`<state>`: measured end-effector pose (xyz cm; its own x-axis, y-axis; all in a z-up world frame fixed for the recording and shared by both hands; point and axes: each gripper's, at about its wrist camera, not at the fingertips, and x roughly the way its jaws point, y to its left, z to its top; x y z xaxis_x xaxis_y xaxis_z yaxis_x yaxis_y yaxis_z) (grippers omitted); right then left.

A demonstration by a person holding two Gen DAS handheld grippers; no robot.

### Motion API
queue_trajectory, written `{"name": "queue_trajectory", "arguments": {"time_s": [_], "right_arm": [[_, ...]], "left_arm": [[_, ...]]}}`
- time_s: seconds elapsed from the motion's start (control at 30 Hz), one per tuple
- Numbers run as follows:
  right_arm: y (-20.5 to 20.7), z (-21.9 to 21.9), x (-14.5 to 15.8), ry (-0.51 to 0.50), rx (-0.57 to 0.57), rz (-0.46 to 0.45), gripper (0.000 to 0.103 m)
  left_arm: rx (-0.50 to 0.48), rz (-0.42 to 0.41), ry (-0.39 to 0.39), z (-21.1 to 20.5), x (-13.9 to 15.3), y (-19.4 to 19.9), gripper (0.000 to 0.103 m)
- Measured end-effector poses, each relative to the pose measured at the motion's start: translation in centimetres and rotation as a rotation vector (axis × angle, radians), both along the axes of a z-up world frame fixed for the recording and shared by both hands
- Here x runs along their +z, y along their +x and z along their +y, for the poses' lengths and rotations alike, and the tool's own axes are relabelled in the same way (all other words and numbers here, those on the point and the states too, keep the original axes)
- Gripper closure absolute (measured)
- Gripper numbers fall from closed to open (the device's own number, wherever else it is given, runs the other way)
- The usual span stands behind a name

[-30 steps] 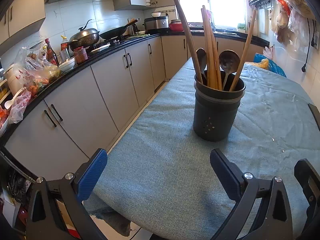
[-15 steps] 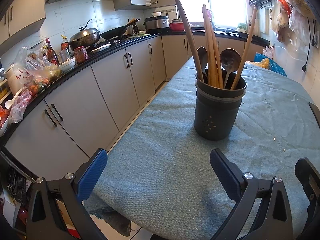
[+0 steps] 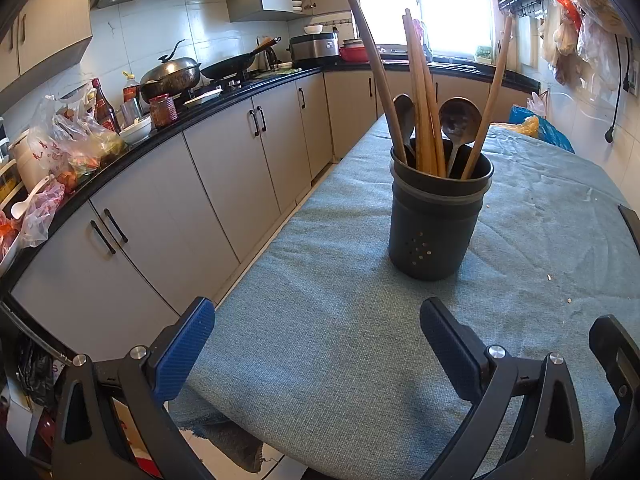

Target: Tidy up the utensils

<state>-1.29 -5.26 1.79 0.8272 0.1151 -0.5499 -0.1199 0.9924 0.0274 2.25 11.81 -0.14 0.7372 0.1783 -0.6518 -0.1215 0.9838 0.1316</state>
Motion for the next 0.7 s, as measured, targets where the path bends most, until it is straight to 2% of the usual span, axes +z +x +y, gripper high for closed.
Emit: {"name": "queue_trajectory", "arguments": {"time_s": [0.53, 0.63, 0.7], "right_arm": [[0.1, -0.8, -0.1, 0.005, -0.023, 0.004, 0.004], [0.6, -3.4, -0.1, -0.001, -0.091, 0.007, 0.005], [1.5, -6.6, -0.6, -0.004, -0.162, 0.044, 0.005]], "left_arm": [[0.007, -0.017, 0.016, 0.0, 0.2, -0.3, 0.001], [-0.003, -0.042, 0.032, -0.2, 0.7, -0.8, 0.001], [-0.021, -0.046, 0.029, -0.4, 1.0, -1.0, 0.001]]}}
